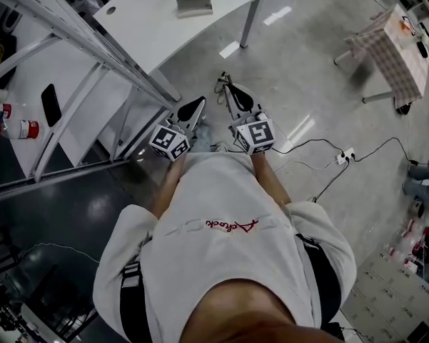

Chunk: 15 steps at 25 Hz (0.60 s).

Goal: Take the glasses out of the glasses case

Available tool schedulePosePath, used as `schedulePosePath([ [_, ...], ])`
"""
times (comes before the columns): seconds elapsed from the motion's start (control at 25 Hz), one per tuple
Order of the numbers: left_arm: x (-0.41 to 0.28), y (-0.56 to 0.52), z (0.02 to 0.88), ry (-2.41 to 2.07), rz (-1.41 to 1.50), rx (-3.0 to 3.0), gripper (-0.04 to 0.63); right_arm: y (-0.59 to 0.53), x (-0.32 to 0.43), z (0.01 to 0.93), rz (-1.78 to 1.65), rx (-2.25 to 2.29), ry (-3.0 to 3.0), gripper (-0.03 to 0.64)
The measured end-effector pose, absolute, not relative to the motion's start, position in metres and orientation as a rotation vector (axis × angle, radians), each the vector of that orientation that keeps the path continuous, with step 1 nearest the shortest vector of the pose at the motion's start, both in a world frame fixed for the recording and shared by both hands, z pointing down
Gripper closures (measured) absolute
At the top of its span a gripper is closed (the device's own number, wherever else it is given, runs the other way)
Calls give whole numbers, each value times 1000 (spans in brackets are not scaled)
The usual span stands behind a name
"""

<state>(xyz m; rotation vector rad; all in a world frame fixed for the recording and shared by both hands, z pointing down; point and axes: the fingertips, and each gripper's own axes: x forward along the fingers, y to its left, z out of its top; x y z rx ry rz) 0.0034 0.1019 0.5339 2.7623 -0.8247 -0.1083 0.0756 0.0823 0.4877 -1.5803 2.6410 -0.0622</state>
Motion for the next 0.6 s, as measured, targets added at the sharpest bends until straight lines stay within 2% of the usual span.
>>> schedulePosePath([
  [0.6,12,109,527,-809,-132,2789,581,93,75,483,-14,-1535,2668,601],
])
